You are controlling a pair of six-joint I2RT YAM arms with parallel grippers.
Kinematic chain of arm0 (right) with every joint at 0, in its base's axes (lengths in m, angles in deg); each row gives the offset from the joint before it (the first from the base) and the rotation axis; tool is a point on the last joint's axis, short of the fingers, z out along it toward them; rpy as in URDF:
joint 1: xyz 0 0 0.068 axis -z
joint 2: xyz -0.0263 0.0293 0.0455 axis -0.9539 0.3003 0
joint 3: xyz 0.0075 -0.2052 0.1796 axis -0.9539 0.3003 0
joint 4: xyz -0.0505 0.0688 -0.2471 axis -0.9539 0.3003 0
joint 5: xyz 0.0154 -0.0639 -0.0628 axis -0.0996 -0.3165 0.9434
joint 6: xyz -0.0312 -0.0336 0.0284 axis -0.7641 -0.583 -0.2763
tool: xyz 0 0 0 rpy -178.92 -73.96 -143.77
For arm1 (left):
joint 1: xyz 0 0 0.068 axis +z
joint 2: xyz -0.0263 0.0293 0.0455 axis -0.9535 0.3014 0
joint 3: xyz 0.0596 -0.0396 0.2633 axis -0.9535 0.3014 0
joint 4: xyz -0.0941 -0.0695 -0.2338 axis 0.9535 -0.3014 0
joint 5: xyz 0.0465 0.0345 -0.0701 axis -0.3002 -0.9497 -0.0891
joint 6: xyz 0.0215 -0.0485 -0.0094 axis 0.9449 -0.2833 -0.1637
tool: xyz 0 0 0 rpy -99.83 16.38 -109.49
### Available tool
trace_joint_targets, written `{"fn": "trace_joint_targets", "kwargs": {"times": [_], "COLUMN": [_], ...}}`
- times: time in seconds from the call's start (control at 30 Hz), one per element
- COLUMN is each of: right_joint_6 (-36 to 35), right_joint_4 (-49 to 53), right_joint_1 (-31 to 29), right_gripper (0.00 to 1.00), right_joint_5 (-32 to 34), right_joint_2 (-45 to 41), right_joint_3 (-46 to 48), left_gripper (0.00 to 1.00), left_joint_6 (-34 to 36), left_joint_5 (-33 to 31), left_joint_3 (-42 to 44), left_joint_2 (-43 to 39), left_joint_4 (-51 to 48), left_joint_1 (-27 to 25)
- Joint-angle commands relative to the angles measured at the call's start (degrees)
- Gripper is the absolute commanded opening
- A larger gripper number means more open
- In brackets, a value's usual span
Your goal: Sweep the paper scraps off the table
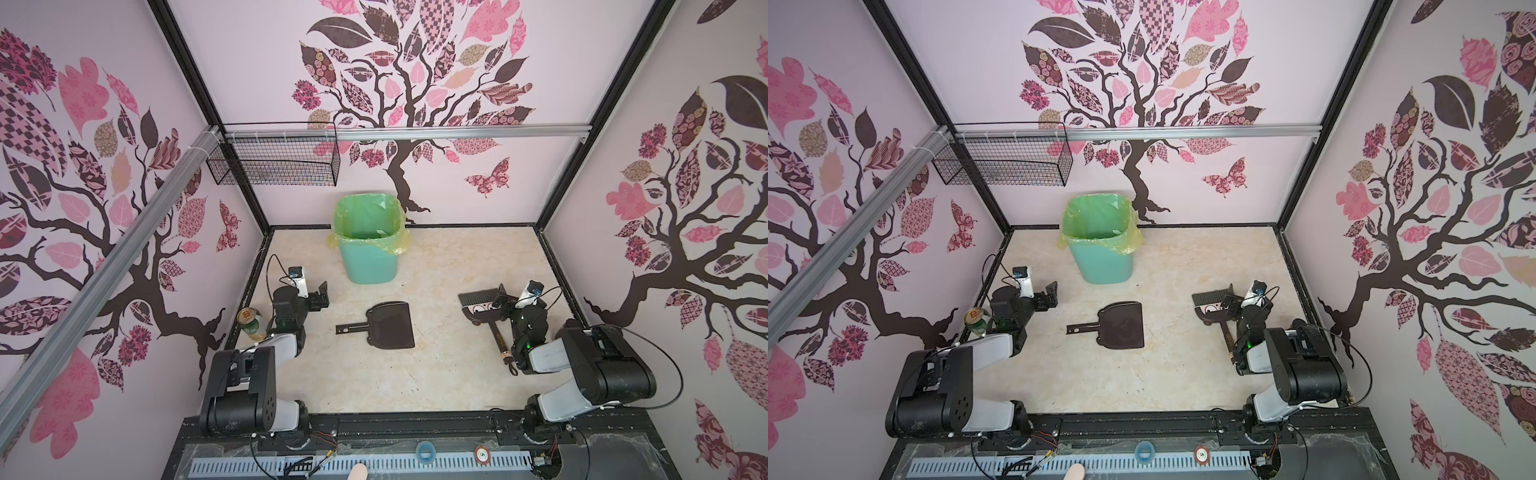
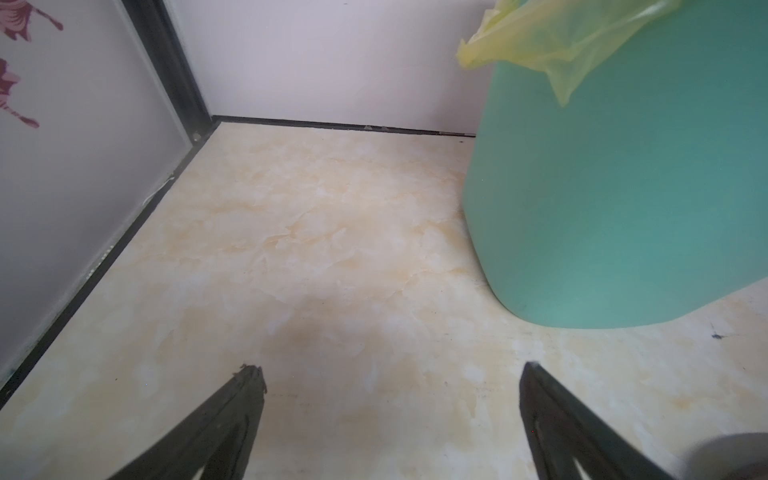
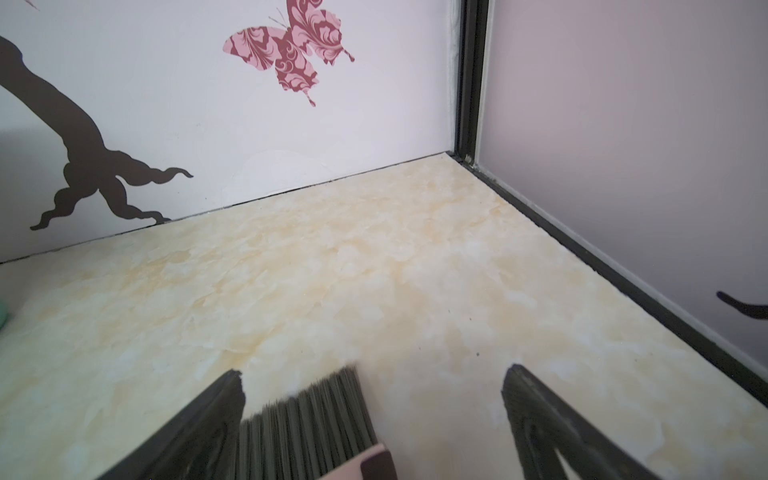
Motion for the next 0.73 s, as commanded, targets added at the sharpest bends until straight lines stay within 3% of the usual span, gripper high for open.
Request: {"fn": "trace_joint_targets", "kwargs": {"times": [0.0, 0.03, 0.1, 0.17, 0.23, 0.7], "right_joint_6": [-1.51, -1.51, -1.51, -1.51, -1.60, -1.69], "right_joint_4": [4.23, 4.09, 4.88, 4.68, 4.63, 5.14], "right_joint_1": [-0.27, -0.29, -0.42, -0.42, -0.41, -0.51], "right_gripper": [1.00, 1.00, 1.00, 1.00, 1.00, 1.00], "right_joint_5": [0.64, 0.64, 0.98, 0.90, 0.90, 0.57], "right_joint_2": [0.66, 0.61, 0.65, 0.61, 0.62, 0.57], "right_joint_3": [-2.01, -1.89, -2.32, -2.19, -2.12, -2.36], "left_gripper": [0.98, 0.98, 0.98, 0.98, 0.98, 0.98], "left_joint_6": [1.43, 1.92, 1.30, 1.46, 1.55, -0.08], "left_joint_5": [-3.60, -4.68, -5.27, -6.15, -6.36, -9.36], "left_joint_3": [3.15, 1.97, 3.43, 2.67, 3.44, 1.82], "left_joint_2": [7.31, 4.48, 7.69, 5.29, 6.72, 5.86], "left_joint_4": [13.06, 5.37, 14.52, 8.08, 12.60, 7.79], "left_joint_1": [-1.12, -1.63, -1.64, -1.84, -1.88, -1.85]}}
